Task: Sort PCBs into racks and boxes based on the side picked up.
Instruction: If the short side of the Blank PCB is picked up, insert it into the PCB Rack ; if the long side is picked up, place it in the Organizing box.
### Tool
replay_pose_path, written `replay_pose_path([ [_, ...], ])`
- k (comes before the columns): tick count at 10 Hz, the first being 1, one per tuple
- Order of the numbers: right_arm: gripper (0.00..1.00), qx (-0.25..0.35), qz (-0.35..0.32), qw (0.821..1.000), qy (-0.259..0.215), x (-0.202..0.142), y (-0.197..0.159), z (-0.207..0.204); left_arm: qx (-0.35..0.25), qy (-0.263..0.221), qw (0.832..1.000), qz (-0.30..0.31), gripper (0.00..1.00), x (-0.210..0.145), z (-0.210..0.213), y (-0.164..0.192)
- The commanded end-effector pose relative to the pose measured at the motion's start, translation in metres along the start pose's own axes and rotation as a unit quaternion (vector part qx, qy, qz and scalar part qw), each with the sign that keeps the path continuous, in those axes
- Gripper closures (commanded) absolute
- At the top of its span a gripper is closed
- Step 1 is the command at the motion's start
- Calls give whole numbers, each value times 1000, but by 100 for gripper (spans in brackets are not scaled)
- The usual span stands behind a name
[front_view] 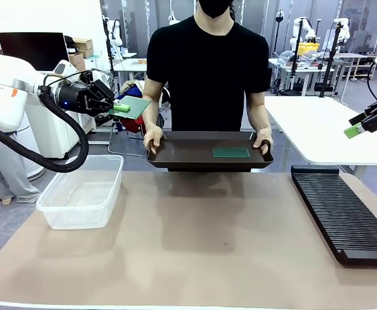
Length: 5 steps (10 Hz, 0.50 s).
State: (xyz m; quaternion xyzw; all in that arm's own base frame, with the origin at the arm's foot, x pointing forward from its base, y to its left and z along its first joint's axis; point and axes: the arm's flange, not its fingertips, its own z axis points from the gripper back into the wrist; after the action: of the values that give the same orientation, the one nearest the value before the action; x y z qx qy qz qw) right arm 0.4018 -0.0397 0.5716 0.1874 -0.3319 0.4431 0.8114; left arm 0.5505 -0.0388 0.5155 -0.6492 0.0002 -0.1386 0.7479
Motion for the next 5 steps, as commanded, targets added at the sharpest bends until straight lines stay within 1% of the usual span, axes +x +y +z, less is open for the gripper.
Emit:
replay_pose_path([
  [1,0,8,0,1000,-7,0,0,-1,-4,2,1000,-1,100,0,0,-1],
  [3,0,8,0,1000,-7,0,0,-1,-4,2,1000,-1,100,0,0,-1],
  [4,0,8,0,1000,-7,0,0,-1,0,0,1000,0,97,0,0,0],
  [5,0,8,0,1000,-7,0,0,-1,61,-11,998,6,97,-5,8,5],
])
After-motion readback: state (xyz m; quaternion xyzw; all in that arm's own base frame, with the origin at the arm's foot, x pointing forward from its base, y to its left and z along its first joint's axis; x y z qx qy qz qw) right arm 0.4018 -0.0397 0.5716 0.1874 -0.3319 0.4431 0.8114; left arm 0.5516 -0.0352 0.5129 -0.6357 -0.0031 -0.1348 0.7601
